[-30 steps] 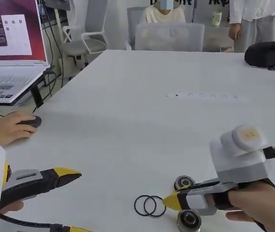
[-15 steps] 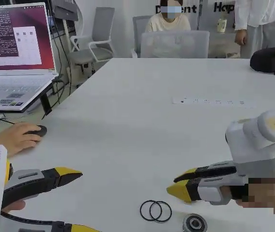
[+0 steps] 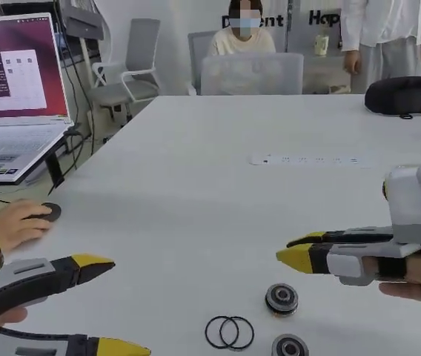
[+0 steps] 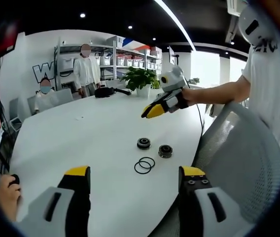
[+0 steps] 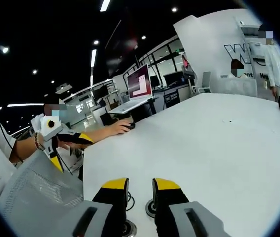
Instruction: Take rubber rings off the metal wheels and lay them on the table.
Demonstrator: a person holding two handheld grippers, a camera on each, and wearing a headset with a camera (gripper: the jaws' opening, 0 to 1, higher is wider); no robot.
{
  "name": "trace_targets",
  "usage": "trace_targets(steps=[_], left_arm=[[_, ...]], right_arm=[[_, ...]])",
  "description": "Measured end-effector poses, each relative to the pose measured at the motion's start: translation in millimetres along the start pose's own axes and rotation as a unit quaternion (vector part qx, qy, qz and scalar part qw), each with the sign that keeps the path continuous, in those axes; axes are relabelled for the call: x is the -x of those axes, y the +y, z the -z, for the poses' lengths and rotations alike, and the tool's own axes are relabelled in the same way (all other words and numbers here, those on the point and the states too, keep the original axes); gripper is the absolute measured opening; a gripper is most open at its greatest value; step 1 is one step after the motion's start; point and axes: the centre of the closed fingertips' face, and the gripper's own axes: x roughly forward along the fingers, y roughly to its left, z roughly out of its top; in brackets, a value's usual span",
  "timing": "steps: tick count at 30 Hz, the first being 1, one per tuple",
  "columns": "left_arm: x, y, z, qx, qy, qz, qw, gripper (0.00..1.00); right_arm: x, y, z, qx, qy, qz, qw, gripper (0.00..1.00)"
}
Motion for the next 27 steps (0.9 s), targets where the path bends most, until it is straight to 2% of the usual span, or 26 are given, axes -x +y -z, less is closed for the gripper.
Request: trace_targets(steps=[4,13,16,21,27], left_arm=[[0.4,7.9,-8.6,-0.006,-0.005,-0.001,1.0,0.7],[3.5,20.9,-32.5,-0.03,-0.012,0.008,0.9994,0.7],[1.9,22.9,-40.1,-0.041,-0.01,0.012,0.999,0.7],[-6.4,24.3,-54.5,-0.058,-0.016,0.022,0.9979,0.7],[-23.6,28.3,-63.7,-0.063,-0.025,0.029,0.9973,0.69]], right_arm=[[0.3,-7.8,6.6,-0.015,0.0,0.007,0.9999,0.17],[-1.4,-21.4,32.0,-0.001,0.04,0.029,0.9988,0.17],[-0.6,-24.7,35.5,-0.003,0.042,0.031,0.9986,0.17],[-0.4,-29.9,40.2,-0.007,0.046,0.037,0.9983,0.17],[-1.5,-33.0,52.1,-0.007,0.06,0.04,0.9973,0.17]])
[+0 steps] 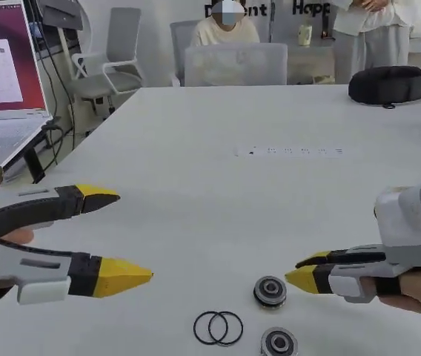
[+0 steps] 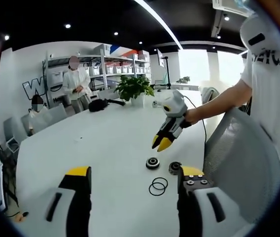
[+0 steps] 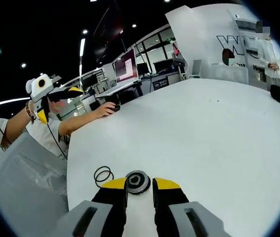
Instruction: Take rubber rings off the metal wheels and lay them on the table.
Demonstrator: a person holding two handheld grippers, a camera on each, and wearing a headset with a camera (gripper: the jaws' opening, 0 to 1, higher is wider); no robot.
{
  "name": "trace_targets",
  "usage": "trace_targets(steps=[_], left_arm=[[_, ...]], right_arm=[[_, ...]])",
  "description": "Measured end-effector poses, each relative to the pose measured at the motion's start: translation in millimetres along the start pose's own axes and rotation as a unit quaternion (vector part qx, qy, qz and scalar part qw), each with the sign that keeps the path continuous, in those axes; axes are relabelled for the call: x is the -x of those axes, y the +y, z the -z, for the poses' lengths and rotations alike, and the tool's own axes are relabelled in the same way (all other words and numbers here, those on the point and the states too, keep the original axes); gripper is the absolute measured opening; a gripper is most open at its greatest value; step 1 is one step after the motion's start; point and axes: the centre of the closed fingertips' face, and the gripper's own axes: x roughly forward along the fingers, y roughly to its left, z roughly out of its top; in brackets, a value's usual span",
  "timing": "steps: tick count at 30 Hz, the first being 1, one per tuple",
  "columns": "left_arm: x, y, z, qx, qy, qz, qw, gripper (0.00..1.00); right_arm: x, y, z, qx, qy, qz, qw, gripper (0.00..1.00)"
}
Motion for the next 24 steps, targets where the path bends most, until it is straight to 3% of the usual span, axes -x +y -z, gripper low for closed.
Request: trace_targets(steps=[13,24], left_arm=[[-46.4,-7.9,-2.1,0.0,0.002,0.048,0.9989,0.68],[-89.1,-19.0,-13.9,-0.003,-0.012,0.082,0.9966,0.66]], right_arm=[[-7.5,0.9,20.5,0.0,0.031,-0.009,0.9995,0.17],[-10.5,-0.4,28.8,0.001,0.038,-0.013,0.9992,0.17]])
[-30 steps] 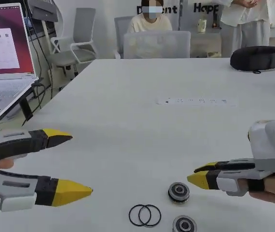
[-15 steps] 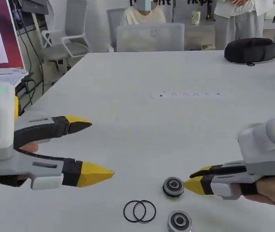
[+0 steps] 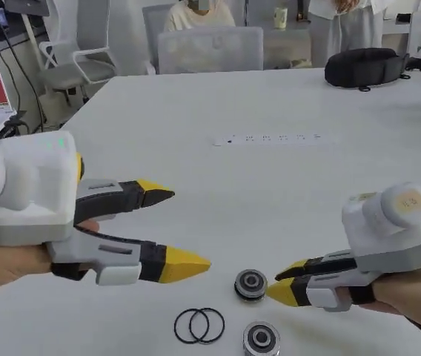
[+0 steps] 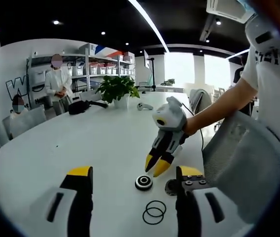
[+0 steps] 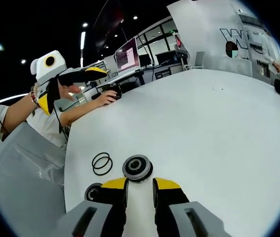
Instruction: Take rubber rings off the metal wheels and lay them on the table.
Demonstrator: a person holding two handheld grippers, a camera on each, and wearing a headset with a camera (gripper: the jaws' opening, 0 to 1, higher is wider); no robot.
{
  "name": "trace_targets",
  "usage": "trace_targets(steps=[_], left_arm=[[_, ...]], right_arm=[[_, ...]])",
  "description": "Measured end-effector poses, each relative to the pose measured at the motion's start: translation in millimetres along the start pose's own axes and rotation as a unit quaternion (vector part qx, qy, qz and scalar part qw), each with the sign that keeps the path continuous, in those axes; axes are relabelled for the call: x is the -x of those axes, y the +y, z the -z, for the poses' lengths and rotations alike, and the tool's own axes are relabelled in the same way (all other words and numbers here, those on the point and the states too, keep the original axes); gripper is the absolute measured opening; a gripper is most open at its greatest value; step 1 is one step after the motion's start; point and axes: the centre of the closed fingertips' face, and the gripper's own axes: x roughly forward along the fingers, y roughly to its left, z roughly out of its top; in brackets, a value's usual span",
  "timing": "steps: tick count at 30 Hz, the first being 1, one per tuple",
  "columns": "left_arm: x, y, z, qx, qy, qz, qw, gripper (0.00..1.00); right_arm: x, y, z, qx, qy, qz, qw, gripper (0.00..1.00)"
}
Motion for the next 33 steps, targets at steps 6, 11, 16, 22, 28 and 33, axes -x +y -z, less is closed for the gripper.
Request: trace_targets(steps=[6,11,16,22,28,33], left_arm=[[-19.4,-3.7,-1.6,-0.006,-0.005,0.016,0.9998,0.61],[-35.6,-11.1,5.4,-0.008,0.006,0.035,0.9993,0.57],[-56.5,-19.3,19.2,-0.014,0.029,0.057,0.9979,0.51],[-76.7,-20.4,25.8,-0.012,0.031,0.06,0.9976,0.42],[-91.4,-22.7,43.3,-0.029,0.048,0.065,0.9963,0.33],[-95.6,-17.7,51.4,-0.028,0.051,0.059,0.9966,0.26]], right_arm=[[-3.8,0.8,4.3,0.011,0.008,-0.002,0.9999,0.19],[-9.0,1.0,6.3,0.02,0.01,-0.002,0.9997,0.21],[-12.2,-0.6,4.2,0.029,0.005,0.003,0.9996,0.23],[-15.1,1.6,1.5,0.043,-0.002,0.006,0.9991,0.23],[-16.1,2.5,1.9,0.047,-0.001,0.007,0.9989,0.23],[-15.9,2.4,1.4,0.048,-0.003,0.008,0.9988,0.22]])
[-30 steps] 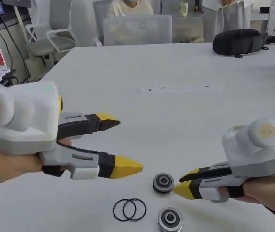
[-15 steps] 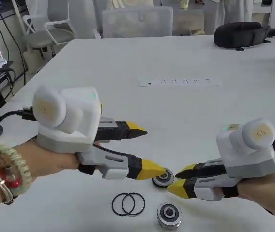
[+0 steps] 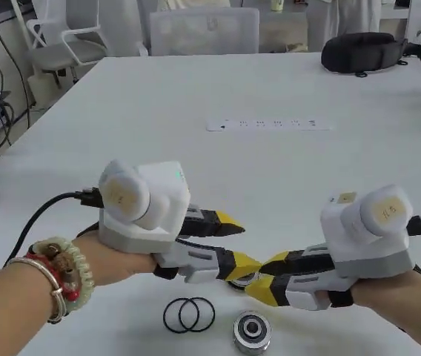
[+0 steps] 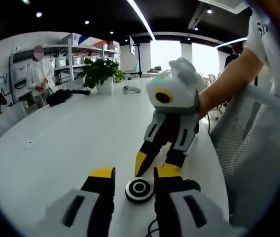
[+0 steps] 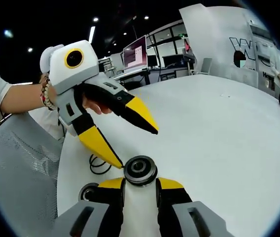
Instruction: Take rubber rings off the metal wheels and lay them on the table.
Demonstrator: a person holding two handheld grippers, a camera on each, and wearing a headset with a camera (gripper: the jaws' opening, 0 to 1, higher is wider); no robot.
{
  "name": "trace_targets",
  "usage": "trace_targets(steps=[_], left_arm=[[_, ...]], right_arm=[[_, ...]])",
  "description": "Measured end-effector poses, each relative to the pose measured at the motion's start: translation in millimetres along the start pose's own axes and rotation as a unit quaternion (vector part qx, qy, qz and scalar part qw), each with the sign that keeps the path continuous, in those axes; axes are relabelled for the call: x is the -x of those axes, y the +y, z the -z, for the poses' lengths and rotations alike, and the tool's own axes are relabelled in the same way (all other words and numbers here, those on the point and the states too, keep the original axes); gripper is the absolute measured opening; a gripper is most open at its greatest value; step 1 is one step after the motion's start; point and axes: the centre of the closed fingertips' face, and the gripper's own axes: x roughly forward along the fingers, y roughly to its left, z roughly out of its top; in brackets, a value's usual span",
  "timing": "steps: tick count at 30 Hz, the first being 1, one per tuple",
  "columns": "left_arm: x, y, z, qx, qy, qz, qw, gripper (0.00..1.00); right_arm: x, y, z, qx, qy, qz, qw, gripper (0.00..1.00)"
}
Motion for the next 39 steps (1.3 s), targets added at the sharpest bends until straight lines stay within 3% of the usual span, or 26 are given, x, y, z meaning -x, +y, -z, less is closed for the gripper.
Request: trace_targets(steps=[4,8,19,23,39], left_arm=[[-1.5,-1.3,10.2,-0.001,0.01,-0.002,0.9999,0.22],[-3.3,-9.4,20.2,-0.001,0.025,0.012,0.9996,0.2],[-6.9,-8.9,32.5,0.009,0.044,0.005,0.999,0.11],[-8.3,-7.9,32.2,0.022,0.039,0.0,0.999,0.08],[-6.5,-7.7,31.8,0.029,0.032,-0.007,0.9991,0.07]], right_arm=[[0.2,0.0,-0.2,0.0,0.0,0.001,1.0,0.22],[-0.2,1.6,-0.9,0.003,-0.001,0.0,1.0,0.22],[0.0,2.0,-0.1,0.013,0.002,0.002,0.9999,0.23],[0.0,2.0,-0.1,0.014,0.003,0.002,0.9999,0.23],[-1.3,1.4,-1.6,0.057,0.004,0.011,0.9983,0.22]])
